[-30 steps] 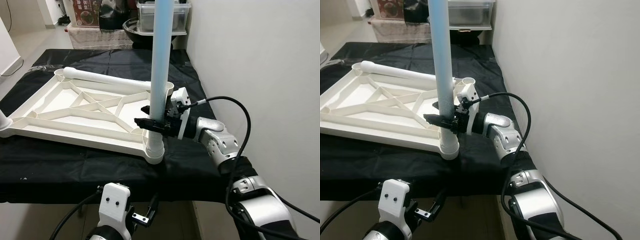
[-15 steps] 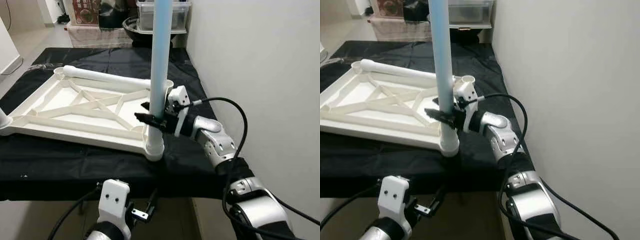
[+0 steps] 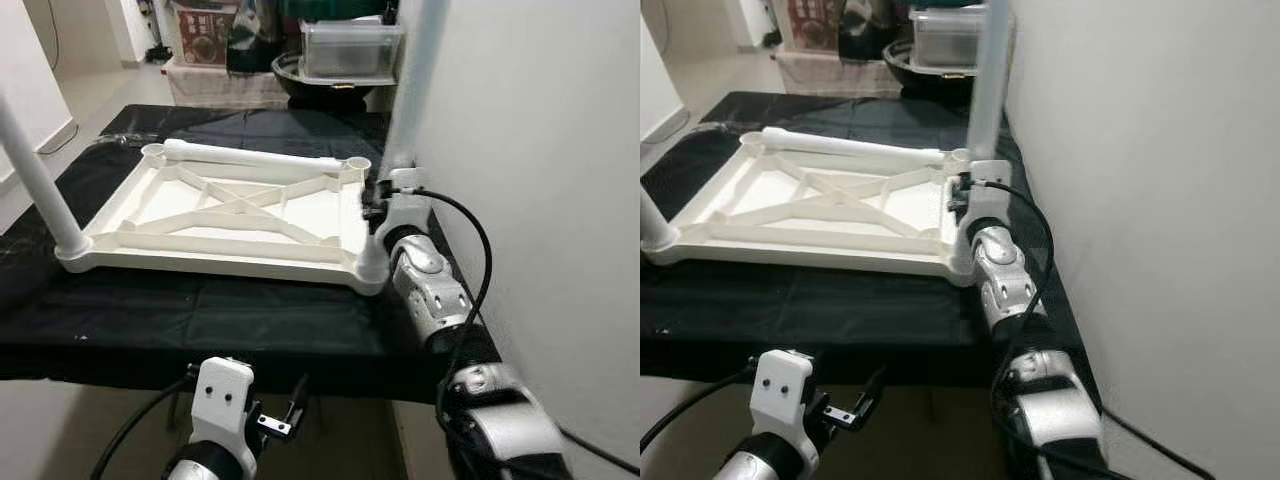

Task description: Building children table

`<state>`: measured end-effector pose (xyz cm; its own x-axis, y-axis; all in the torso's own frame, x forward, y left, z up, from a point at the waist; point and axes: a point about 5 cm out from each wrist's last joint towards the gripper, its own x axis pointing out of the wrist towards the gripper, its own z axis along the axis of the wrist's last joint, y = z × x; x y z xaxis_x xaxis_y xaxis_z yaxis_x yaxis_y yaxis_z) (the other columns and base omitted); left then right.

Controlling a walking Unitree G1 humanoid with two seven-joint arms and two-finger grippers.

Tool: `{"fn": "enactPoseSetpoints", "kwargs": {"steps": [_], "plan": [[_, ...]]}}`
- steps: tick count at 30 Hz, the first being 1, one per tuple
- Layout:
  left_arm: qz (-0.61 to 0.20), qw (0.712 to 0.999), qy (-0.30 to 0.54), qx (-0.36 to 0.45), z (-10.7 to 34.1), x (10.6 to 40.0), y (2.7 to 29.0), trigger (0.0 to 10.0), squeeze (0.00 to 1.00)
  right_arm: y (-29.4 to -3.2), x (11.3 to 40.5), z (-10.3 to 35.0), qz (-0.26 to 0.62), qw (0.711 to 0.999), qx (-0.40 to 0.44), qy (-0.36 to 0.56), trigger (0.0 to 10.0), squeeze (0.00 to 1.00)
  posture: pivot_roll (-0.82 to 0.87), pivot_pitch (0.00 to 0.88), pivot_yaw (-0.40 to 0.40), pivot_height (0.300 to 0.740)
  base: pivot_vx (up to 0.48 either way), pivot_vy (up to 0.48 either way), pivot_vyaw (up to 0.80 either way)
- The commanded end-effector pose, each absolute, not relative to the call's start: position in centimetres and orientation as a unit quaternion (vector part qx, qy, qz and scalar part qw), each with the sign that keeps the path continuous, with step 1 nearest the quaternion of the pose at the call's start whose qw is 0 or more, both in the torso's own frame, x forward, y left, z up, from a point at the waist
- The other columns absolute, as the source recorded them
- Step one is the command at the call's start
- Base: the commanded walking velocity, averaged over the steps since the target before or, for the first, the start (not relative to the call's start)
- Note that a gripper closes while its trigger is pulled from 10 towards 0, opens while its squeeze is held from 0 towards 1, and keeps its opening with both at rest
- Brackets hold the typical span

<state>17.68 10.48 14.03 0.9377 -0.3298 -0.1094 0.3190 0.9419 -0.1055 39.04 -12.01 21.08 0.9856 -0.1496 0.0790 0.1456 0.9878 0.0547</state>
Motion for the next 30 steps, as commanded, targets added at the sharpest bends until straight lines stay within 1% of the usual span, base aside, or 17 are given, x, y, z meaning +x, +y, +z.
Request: {"fn": "enactPoseSetpoints", "kwargs": {"steps": [1,4,6,7,8,10,11,14,15,17,18,21,24,25,27,29,30], "plan": [[-0.165,0.983,0.070,-0.039,13.6,17.7,10.5,10.0,0.00,-14.1,38.3,17.5,-0.173,0.984,0.032,0.040,0.0,0.00,0.12,0.100,-0.060,0.740,0.000,0.000,0.00],[-0.166,0.983,0.068,-0.037,13.7,17.8,10.4,10.0,0.00,-13.1,37.8,17.3,-0.231,0.970,0.057,0.053,0.0,0.00,0.13,0.095,-0.064,0.740,0.000,0.000,0.00],[-0.166,0.983,0.066,-0.035,13.7,17.9,10.4,10.0,0.00,-11.6,37.6,17.2,-0.230,0.968,0.076,0.064,0.0,0.00,0.13,0.090,-0.059,0.740,0.000,0.000,0.00],[-0.166,0.983,0.066,-0.035,13.7,17.9,10.4,10.0,0.00,-11.6,37.6,17.2,-0.230,0.968,0.076,0.064,0.0,0.00,0.13,0.090,-0.059,0.740,0.000,0.000,0.00],[-0.167,0.983,0.067,-0.034,13.7,17.9,10.4,10.0,0.00,-10.8,37.7,17.6,-0.209,0.974,0.071,0.058,10.0,0.00,0.13,0.090,-0.060,0.740,0.000,0.000,0.00],[-0.167,0.983,0.067,-0.033,13.7,17.9,10.4,10.0,0.00,-10.3,37.8,17.8,-0.194,0.977,0.067,0.052,10.0,0.00,0.13,0.090,-0.060,0.740,0.000,0.000,0.00],[-0.168,0.983,0.067,-0.033,13.6,17.9,10.5,10.0,0.00,-10.0,37.8,18.6,-0.166,0.984,0.062,0.018,10.0,1.00,0.12,0.086,-0.057,0.740,0.000,0.000,0.00],[-0.169,0.983,0.068,-0.033,13.6,17.9,10.5,10.0,0.00,-9.9,37.9,19.2,-0.136,0.989,0.061,-0.010,10.0,1.00,0.12,0.086,-0.057,0.740,0.000,0.000,0.00],[-0.170,0.983,0.068,-0.033,13.6,17.9,10.4,10.0,0.00,-10.3,37.9,19.5,-0.124,0.990,0.063,-0.025,10.0,0.09,0.12,0.081,-0.057,0.740,0.000,0.000,0.00],[-0.170,0.983,0.068,-0.033,13.6,17.9,10.4,10.0,0.00,-10.3,37.9,19.5,-0.124,0.990,0.063,-0.025,10.0,0.09,0.12,0.081,-0.057,0.740,0.000,0.000,0.00],[-0.170,0.983,0.068,-0.033,13.6,17.9,10.4,10.0,0.00,-10.7,38.0,19.8,-0.110,0.991,0.067,-0.038,10.0,0.00,0.12,0.081,-0.058,0.740,0.000,0.000,0.00],[-0.172,0.982,0.068,-0.033,13.5,18.0,10.3,10.0,0.00,-12.2,38.4,20.5,-0.050,0.992,0.090,-0.070,10.0,0.00,0.12,0.081,-0.054,0.740,0.000,0.000,0.00],[-0.172,0.982,0.068,-0.033,13.5,18.0,10.3,10.0,0.00,-12.3,38.5,20.6,-0.040,0.992,0.094,-0.073,10.0,0.00,0.12,0.081,-0.054,0.740,0.000,0.000,0.00],[-0.172,0.982,0.067,-0.033,13.5,18.0,10.3,10.0,0.00,-12.8,38.7,20.6,-0.004,0.993,0.089,-0.076,10.0,0.00,0.12,0.082,-0.056,0.740,0.000,0.000,0.00],[-0.172,0.982,0.066,-0.033,13.5,18.2,10.3,10.0,0.00,-13.7,39.0,21.2,0.135,0.985,0.066,-0.089,10.0,0.00,0.12,0.084,-0.055,0.740,0.000,0.000,0.00],[-0.172,0.982,0.066,-0.033,13.5,18.2,10.3,10.0,0.00,-13.7,39.0,21.2,0.135,0.985,0.066,-0.089,10.0,0.00,0.12,0.084,-0.055,0.740,0.000,0.000,0.00],[-0.172,0.982,0.066,-0.033,13.5,18.2,10.3,10.0,0.00,-14.0,39.0,21.4,0.184,0.977,0.057,-0.092,10.0,0.00,0.12,0.084,-0.055,0.740,0.000,0.000,0.00]]}}
